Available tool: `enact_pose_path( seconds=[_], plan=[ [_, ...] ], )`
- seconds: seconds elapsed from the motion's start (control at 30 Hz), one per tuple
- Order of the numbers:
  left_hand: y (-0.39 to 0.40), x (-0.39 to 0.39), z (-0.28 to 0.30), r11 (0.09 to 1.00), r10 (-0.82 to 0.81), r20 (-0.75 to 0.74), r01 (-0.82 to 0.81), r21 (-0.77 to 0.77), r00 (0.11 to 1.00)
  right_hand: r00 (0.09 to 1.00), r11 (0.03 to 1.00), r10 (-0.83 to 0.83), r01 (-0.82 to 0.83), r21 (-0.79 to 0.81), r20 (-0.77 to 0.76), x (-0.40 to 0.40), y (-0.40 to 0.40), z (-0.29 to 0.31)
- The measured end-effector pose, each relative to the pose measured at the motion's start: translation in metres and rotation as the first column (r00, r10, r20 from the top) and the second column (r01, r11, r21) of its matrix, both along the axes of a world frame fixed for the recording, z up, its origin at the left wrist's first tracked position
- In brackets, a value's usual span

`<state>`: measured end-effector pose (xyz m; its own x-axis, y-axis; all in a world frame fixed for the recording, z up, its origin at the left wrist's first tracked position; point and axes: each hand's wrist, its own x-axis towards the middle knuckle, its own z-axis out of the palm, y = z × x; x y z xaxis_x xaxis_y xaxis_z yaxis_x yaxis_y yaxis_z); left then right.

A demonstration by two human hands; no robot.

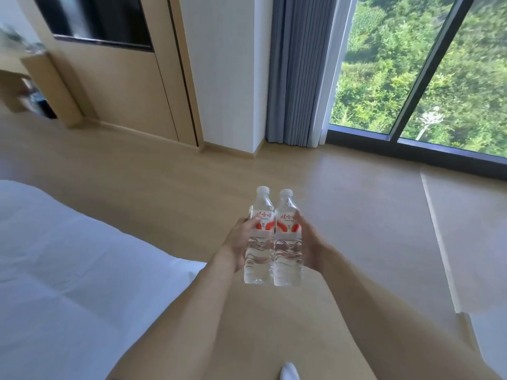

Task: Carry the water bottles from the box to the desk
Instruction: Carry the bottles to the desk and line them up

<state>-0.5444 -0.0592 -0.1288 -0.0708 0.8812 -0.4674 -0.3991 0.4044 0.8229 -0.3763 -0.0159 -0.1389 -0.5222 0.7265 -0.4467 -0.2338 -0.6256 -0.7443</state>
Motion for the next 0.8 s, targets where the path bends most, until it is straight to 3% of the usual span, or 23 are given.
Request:
enact_pose_path(
  seconds=[0.33,0.57,0.8],
  plan=[
    [0.115,0.012,0.015,0.994,0.112,0.019,-0.112,0.001,0.994,0.994,0.995,0.097,-0.096,-0.007,0.053,0.007,0.157,-0.015],
    [0.186,-0.024,-0.002,0.996,0.090,0.091,-0.091,0.001,0.992,0.992,0.992,0.113,-0.109,-0.064,0.063,-0.033,0.238,-0.032],
    [0.289,-0.094,-0.009,0.986,0.165,0.101,-0.164,-0.014,0.981,0.958,0.993,0.118,-0.107,-0.056,0.263,-0.109,0.351,-0.034]
  ],
)
